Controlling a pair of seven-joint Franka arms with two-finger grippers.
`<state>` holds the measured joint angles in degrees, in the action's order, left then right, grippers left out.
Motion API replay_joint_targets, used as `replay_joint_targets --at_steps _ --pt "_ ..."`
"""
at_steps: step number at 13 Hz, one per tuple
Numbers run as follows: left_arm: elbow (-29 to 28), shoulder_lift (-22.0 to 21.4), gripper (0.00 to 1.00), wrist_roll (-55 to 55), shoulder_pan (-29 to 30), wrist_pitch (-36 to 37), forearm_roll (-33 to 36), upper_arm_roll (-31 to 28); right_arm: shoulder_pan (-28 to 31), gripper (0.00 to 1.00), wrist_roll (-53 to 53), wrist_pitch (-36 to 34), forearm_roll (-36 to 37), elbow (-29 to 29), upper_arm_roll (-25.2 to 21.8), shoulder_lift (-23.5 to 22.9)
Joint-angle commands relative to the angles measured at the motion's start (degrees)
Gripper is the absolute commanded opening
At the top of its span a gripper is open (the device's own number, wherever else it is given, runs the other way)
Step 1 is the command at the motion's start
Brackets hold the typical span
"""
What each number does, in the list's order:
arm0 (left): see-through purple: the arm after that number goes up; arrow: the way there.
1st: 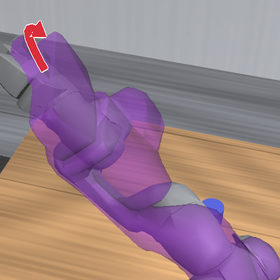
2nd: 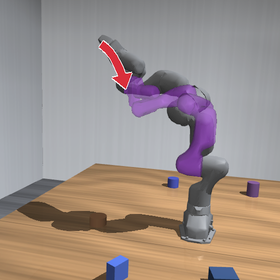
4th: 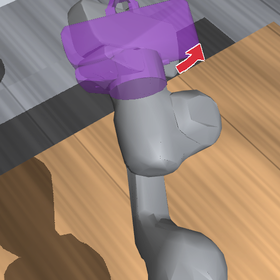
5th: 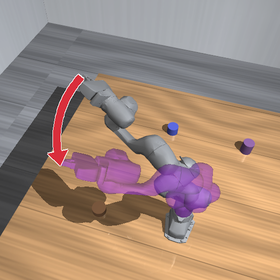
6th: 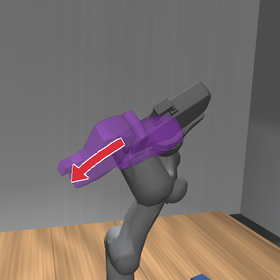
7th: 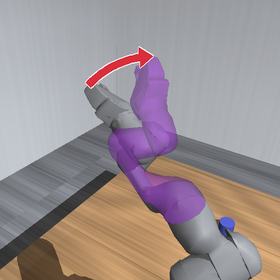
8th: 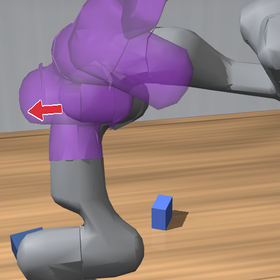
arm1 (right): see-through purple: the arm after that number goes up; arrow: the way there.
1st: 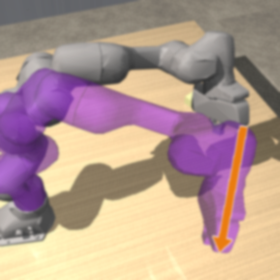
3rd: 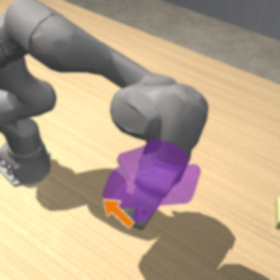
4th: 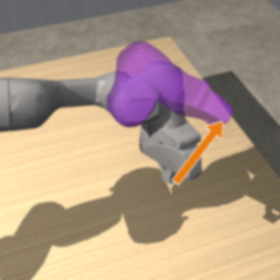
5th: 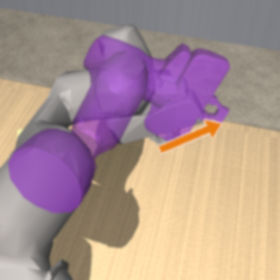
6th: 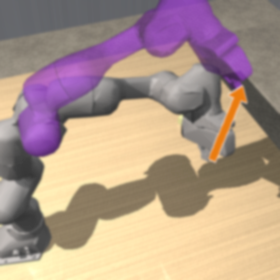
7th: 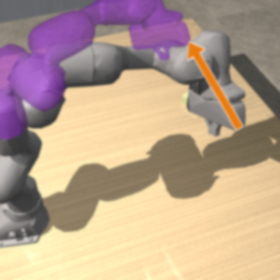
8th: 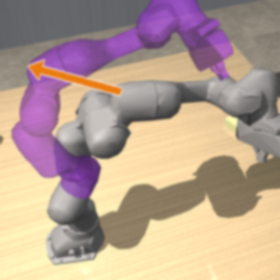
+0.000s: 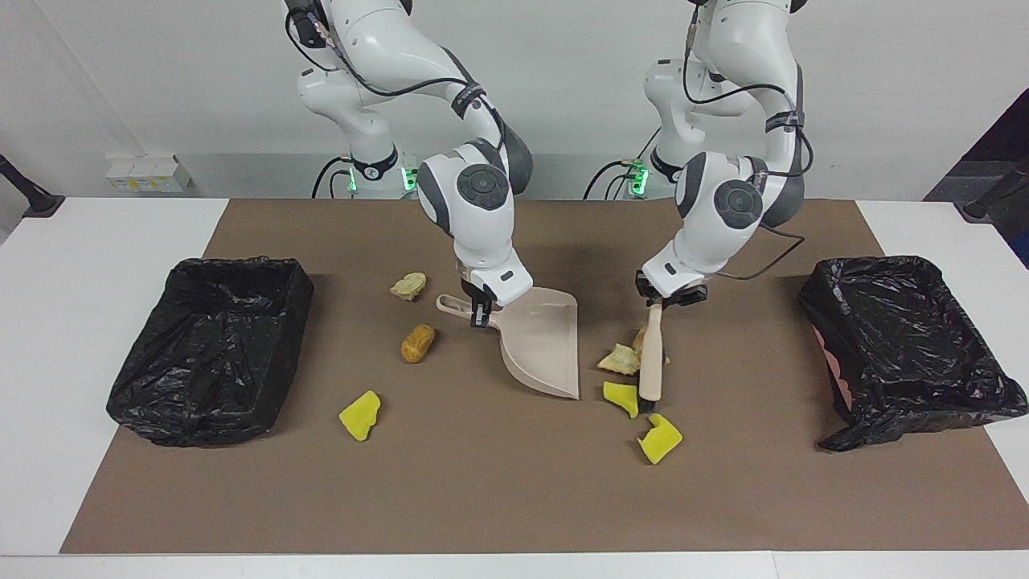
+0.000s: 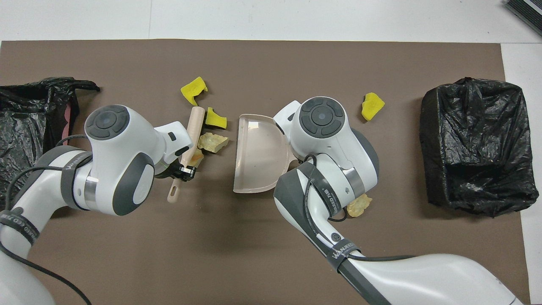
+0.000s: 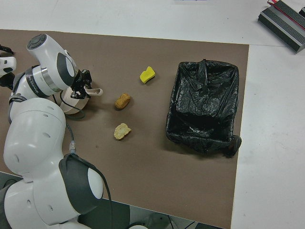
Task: Sweep and dump trash in bin
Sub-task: 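Sweep crumbs into the dustpan with the left gripper's brush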
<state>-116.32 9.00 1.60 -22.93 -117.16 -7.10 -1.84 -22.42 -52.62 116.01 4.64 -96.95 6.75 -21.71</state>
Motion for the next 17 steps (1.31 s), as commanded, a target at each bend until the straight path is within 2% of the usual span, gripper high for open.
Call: replay_joint_targets --at_steps 1,4,8,10,11,14,17 --pt "2.05 -0.56 0.0 1.92 -0.37 2.01 -1.25 -1.06 0.1 0.0 -0.38 -0.17 -1.21 -1.58 0.19 1.41" --pt "10.03 1.27 0.0 2.62 4.01 8.76 -2.3 -1.33 0.1 0.0 -0.03 -0.17 -1.21 -1.67 0.28 1.5" --pt "4.71 0.93 0.0 0.87 6.93 3.71 -2.13 -1.5 0.1 0.0 0.15 -0.17 -1.21 -1.67 0.28 1.5" --pt "0.68 1.2 0.0 0.43 6.05 -2.52 -2.21 -1.07 -0.25 0.0 1.37 -0.17 -1.21 -1.75 0.19 1.58" --pt "-0.91 0.59 0.0 0.43 4.05 -2.81 -2.48 -0.98 -0.69 0.0 1.64 -0.17 -1.21 -1.84 0.19 1.58" --pt "-3.47 -0.91 0.0 0.16 -2.63 -2.55 -5.28 -0.8 -0.6 0.0 1.64 -0.26 -1.21 -1.93 0.19 1.58" --pt "-2.6 -1.44 0.0 0.51 -7.21 1.31 -10.37 -0.8 -0.6 0.0 1.55 -0.34 -1.21 -1.93 0.19 1.67"
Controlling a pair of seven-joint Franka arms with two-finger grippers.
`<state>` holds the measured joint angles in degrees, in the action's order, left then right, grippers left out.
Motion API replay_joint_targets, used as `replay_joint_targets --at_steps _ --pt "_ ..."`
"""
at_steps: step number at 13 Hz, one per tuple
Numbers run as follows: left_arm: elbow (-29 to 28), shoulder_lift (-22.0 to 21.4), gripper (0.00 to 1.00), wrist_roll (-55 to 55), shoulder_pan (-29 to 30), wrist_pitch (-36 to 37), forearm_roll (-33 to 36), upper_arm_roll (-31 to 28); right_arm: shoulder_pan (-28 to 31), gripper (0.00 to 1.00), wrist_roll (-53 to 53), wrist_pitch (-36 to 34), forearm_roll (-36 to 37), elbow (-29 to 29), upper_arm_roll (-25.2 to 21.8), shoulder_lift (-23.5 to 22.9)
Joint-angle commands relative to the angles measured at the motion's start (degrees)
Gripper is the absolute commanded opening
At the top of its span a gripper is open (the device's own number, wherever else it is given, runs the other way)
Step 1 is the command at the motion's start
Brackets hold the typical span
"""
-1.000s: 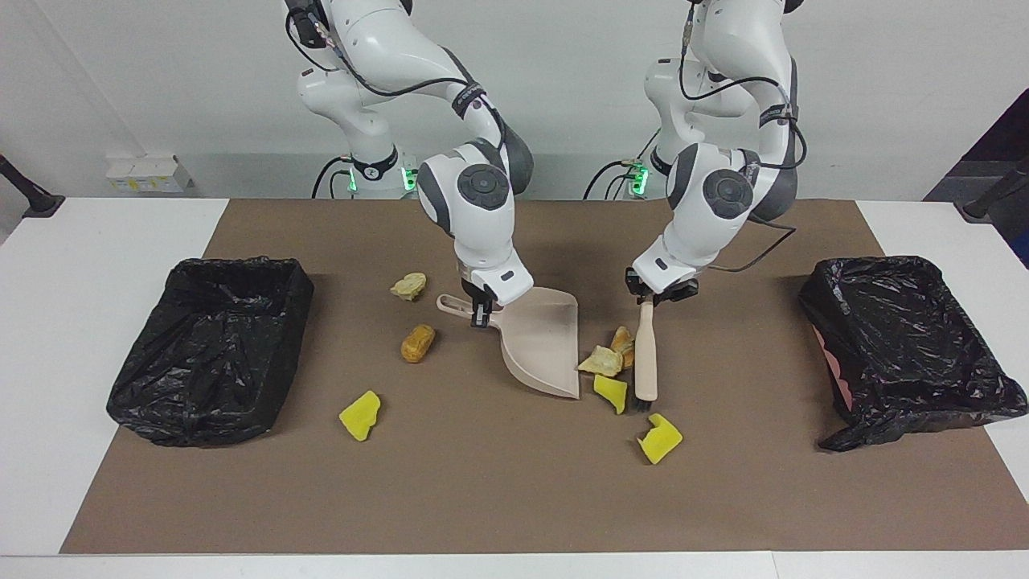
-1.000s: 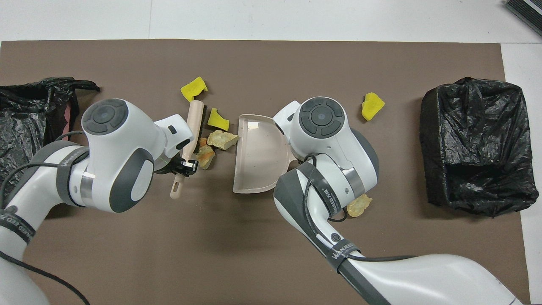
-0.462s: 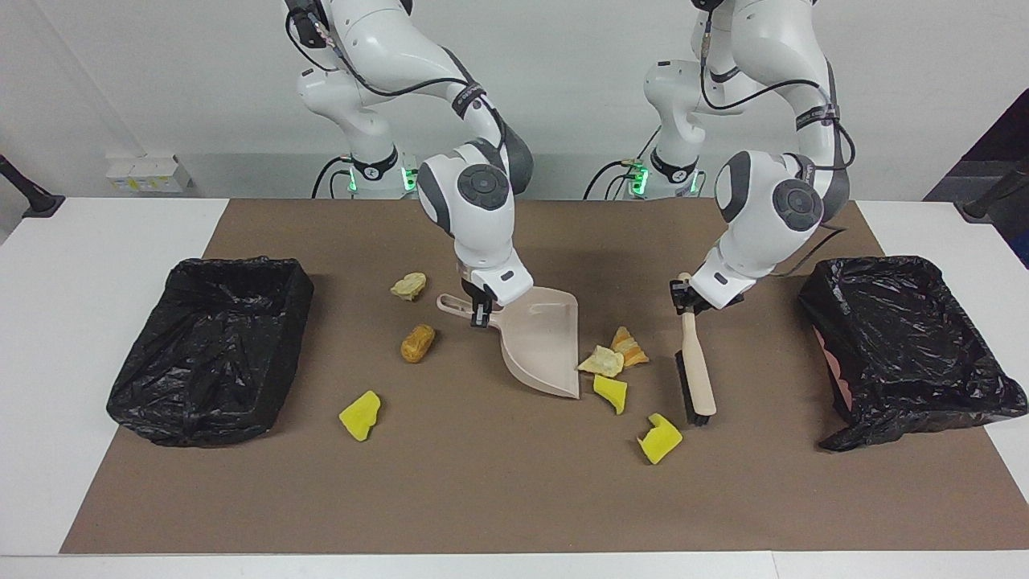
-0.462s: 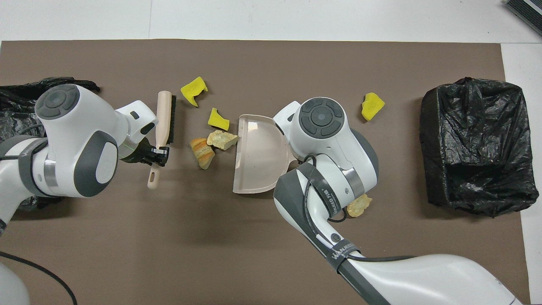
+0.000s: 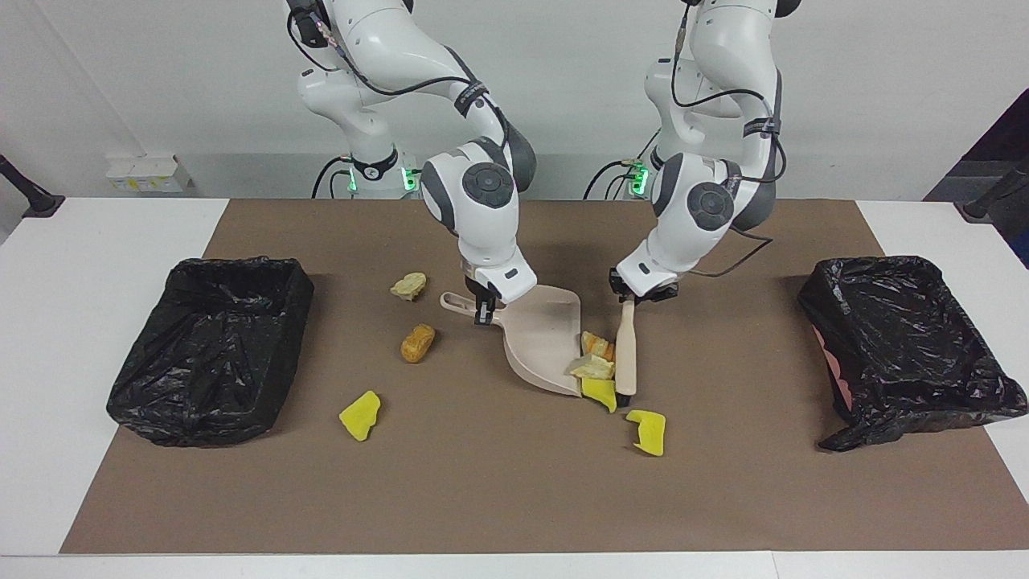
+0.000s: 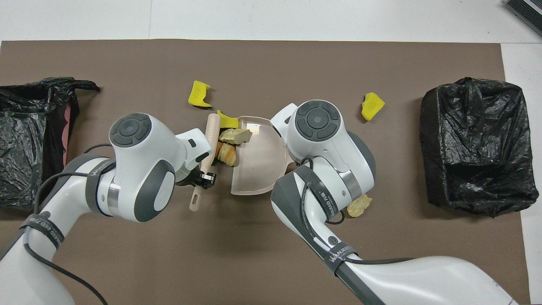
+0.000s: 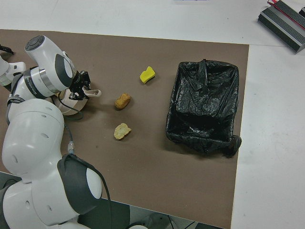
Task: Sweep and dump trash in bin
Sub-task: 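Sweep crumbs into the dustpan with the left gripper's brush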
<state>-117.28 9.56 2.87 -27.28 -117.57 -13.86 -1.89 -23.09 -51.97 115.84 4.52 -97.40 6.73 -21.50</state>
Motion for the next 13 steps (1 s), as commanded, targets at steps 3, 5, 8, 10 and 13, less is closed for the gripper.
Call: replay_joint_targets --at_steps 3,5,8,10,13 --pt "0.11 -2.0 0.0 1.87 -6.56 2.07 -5.39 -1.01 0.06 0.0 0.9 -0.44 -1.09 -1.47 0.21 1.46" --pt "1.52 -2.0 0.0 1.79 -5.24 4.0 -5.13 -1.71 0.06 0.0 0.81 -0.53 -1.09 -1.47 0.21 1.46" --pt "8.7 -1.83 0.0 1.7 -0.85 13.2 -2.33 -1.72 0.15 0.0 0.64 -0.62 -1.09 -1.47 0.3 1.46" --pt "11.45 -1.12 0.0 1.7 1.52 15.52 0.58 -1.72 0.15 0.0 0.64 -0.62 -1.09 -1.39 0.21 1.46" --pt "12.24 0.28 0.0 1.44 5.56 14.38 2.68 -1.72 0.15 0.0 0.81 -0.62 -1.09 -1.47 0.21 1.46"
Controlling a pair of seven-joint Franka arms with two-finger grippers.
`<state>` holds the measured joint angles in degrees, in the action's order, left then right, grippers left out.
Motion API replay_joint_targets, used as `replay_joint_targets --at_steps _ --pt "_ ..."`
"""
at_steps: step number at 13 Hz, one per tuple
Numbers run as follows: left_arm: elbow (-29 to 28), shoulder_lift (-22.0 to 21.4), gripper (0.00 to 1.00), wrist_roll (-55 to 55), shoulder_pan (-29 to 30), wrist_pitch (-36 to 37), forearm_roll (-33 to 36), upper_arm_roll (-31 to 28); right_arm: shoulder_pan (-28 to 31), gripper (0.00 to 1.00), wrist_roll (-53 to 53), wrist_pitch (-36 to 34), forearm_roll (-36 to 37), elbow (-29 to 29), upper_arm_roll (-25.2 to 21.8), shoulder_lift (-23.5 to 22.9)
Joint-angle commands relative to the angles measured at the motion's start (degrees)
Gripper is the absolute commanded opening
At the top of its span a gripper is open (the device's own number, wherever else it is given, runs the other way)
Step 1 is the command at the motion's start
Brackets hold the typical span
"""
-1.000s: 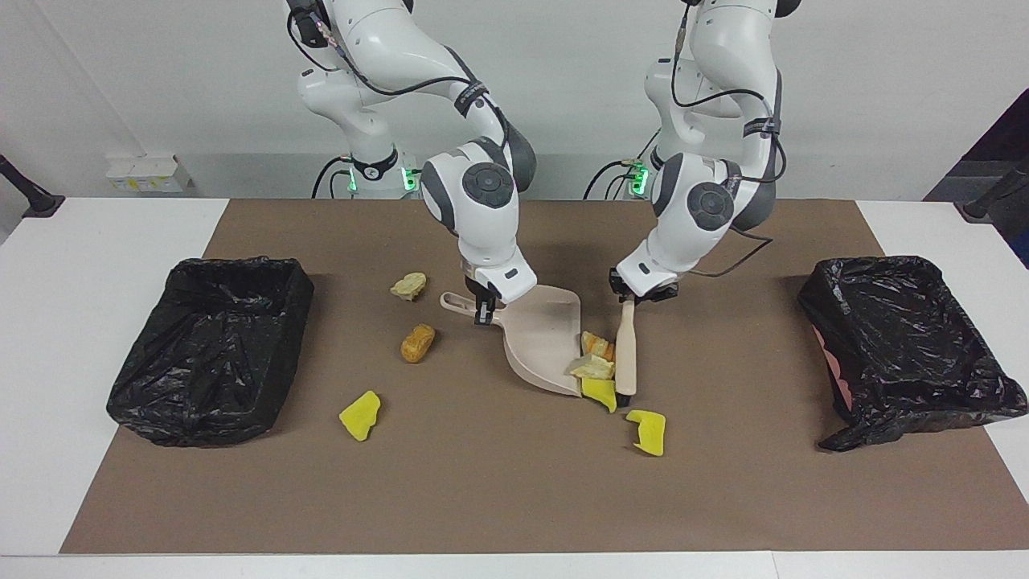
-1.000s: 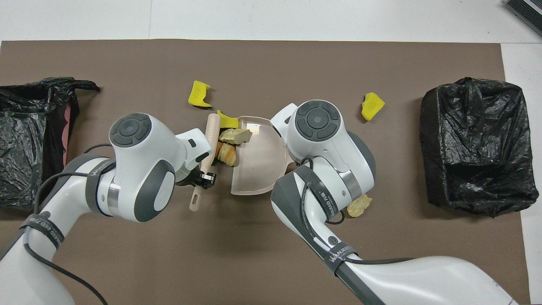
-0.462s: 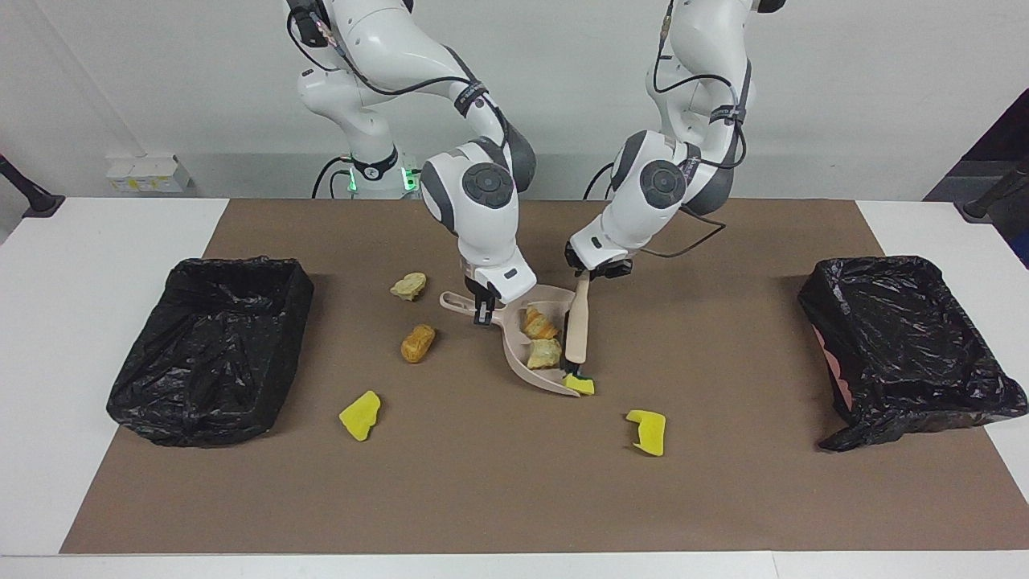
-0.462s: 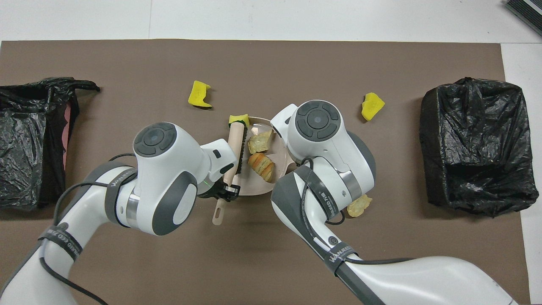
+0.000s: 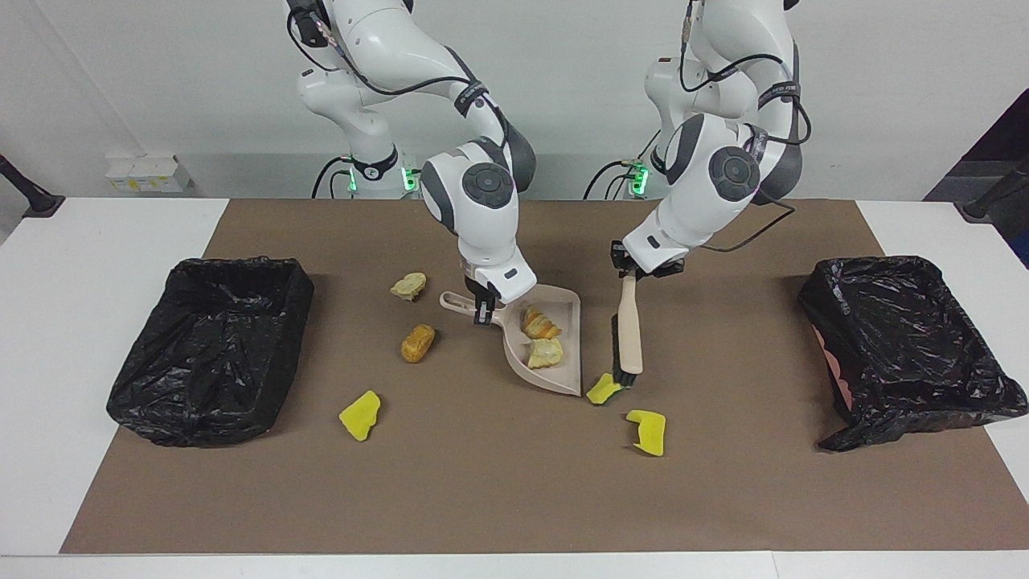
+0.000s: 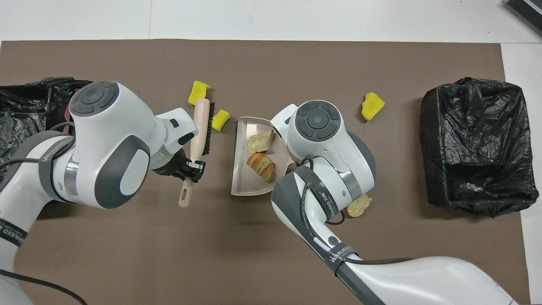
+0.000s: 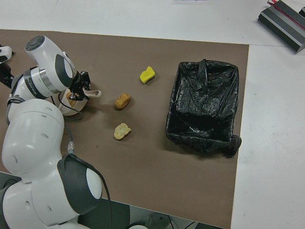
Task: Sweep and dump trash in bin
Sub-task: 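Sweep yellow sponge pieces into the dustpan with the left gripper's brush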
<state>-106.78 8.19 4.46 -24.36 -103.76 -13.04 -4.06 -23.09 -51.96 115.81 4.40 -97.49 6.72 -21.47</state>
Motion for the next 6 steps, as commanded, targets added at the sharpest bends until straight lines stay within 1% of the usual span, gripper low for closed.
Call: replay_joint_targets --at_steps 1,3,5,6 --pt "4.19 4.26 0.0 -0.33 3.0 0.49 3.44 0.46 0.15 0.0 0.89 -0.58 -0.97 -1.39 0.22 1.43" --pt "10.25 9.45 0.0 -0.5 7.02 1.36 6.96 0.55 0.15 0.0 0.98 -0.58 -0.97 -1.39 0.22 1.43" --pt "13.26 13.06 0.0 -4.7 8.45 -0.11 8.9 0.64 0.15 0.0 1.07 -0.58 -0.97 -1.39 0.22 1.43" --pt "13.53 14.65 0.0 -7.25 8.54 -3.52 10.21 0.64 0.15 0.0 1.07 -0.58 -0.97 -1.39 0.22 1.43"
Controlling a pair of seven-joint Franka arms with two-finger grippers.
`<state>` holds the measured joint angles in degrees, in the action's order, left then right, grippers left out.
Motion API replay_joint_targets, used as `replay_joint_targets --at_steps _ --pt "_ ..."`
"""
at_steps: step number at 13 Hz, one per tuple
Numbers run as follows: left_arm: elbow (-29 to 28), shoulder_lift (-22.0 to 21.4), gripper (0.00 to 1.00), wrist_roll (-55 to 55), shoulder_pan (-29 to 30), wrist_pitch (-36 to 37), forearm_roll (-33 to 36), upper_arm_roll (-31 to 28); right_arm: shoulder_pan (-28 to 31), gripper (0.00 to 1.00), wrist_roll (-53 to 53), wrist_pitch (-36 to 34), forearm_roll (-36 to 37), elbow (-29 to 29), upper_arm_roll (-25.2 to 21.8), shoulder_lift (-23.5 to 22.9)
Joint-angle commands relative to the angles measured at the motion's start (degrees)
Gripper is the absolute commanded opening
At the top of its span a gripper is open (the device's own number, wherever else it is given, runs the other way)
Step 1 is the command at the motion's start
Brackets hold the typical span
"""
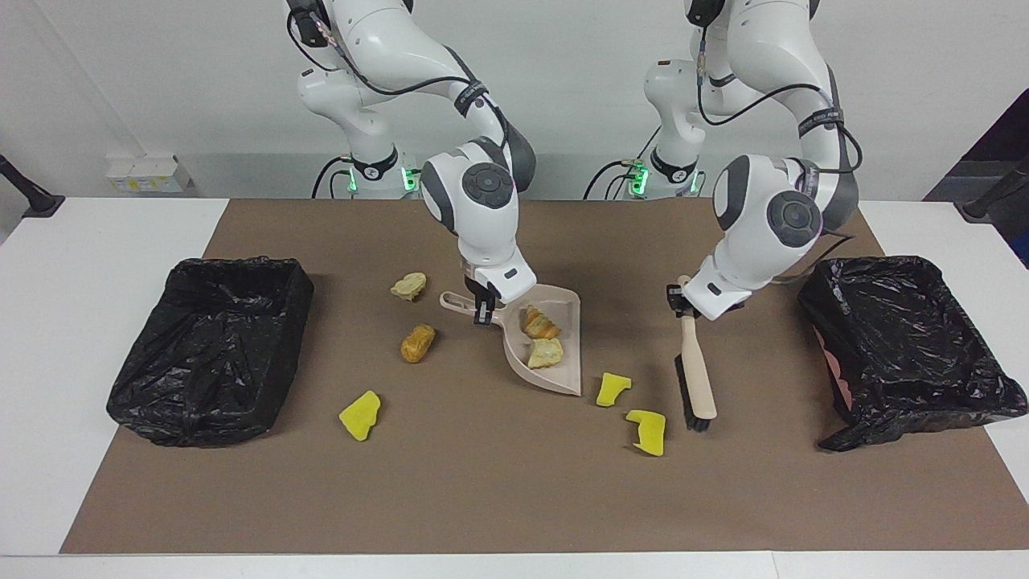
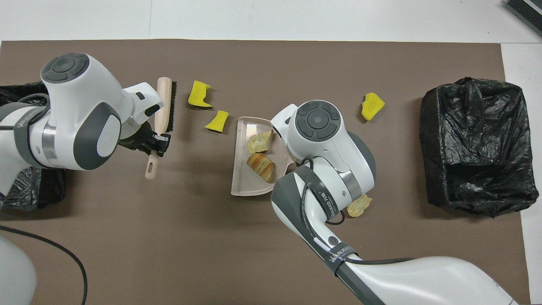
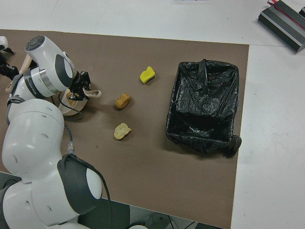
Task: Sweep and dump trash in bin
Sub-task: 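Sweep yellow sponge pieces into the dustpan with the left gripper's brush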
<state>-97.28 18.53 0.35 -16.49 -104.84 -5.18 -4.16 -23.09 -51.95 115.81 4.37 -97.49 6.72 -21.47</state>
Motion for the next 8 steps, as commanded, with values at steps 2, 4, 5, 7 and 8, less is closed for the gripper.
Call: replay_joint_targets --at_steps 2,4,5,7,8 --pt "3.32 4.59 0.0 -6.56 0.15 -4.68 2.55 0.73 0.15 0.0 1.07 -0.59 -0.94 -1.39 0.22 1.43" --pt "1.49 4.15 0.0 -8.43 -2.21 -4.59 3.5 0.73 0.15 0.0 1.07 -0.67 -0.94 -1.39 0.22 1.43" --pt "0.61 4.15 0.0 -8.43 -3.62 -4.41 5.69 0.82 0.33 0.0 1.07 -0.67 -0.94 -1.39 0.22 1.43" --pt "-0.72 3.88 0.0 -8.43 -5.74 -2.67 5.97 0.91 0.42 0.0 1.07 -0.67 -0.94 -1.39 0.22 1.43" --pt "-0.81 3.27 0.0 -8.35 -7.05 0.22 5.97 0.99 0.33 0.0 1.15 -0.67 -0.94 -1.39 0.22 1.43"
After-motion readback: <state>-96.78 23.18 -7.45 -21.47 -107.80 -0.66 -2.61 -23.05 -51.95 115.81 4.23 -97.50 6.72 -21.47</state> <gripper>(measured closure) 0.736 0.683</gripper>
